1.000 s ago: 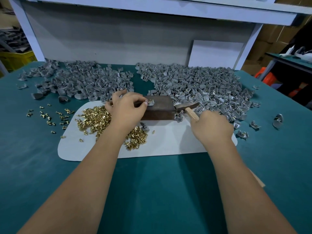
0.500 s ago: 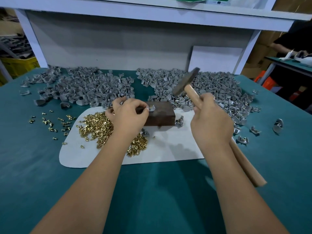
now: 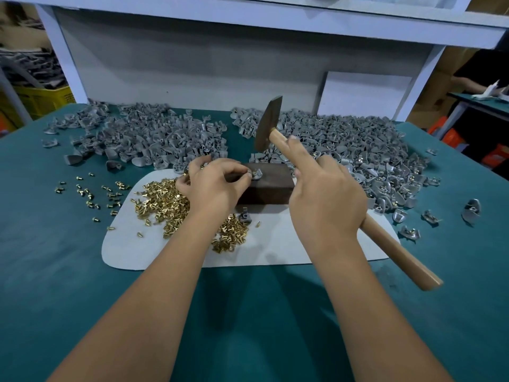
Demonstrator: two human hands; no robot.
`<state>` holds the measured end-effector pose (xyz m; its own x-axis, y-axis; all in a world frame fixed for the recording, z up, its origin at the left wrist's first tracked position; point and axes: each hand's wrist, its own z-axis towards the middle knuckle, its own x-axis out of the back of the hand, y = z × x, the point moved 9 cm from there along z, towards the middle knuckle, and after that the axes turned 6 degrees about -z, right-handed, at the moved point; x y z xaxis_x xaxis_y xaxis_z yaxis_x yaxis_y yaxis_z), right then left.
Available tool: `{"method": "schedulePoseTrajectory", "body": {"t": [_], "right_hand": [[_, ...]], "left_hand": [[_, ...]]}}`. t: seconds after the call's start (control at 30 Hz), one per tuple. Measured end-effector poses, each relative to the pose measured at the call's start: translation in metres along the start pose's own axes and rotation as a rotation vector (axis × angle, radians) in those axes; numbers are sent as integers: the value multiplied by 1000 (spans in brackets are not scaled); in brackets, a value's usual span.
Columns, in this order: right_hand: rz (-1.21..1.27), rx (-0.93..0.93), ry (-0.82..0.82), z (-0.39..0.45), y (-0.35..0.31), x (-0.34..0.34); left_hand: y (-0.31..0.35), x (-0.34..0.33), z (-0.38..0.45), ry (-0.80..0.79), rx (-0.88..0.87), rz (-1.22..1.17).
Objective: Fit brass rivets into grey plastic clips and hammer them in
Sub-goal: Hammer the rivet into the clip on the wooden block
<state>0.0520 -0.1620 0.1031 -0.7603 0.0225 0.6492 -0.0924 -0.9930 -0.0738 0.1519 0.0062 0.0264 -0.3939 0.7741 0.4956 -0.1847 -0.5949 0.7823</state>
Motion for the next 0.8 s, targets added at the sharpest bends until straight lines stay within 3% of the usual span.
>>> {"method": "schedulePoseTrajectory", "body": {"t": [0.2,0.43,0.57,0.63,0.77,0.8], "right_hand": [[-45,110,-200,-7,-9,-22],[5,-19,10,0,3,3],[-51,59,-266,-6,-2,-25],[-12,30,-229,-3,0,-22],[16,15,10,1,-2,0],[3,46,-7,1,-5,-2]], "left_hand": [[-4,-3,1,-37,9,-58],[0,-3,0,-14,2,6],[0,-2,-1,-49,-6,-61],[0,-3,-1,-45,2,-51],[1,-2,-1,2,-10,-5],[1,-2,-2,1,-9,-14]]}}
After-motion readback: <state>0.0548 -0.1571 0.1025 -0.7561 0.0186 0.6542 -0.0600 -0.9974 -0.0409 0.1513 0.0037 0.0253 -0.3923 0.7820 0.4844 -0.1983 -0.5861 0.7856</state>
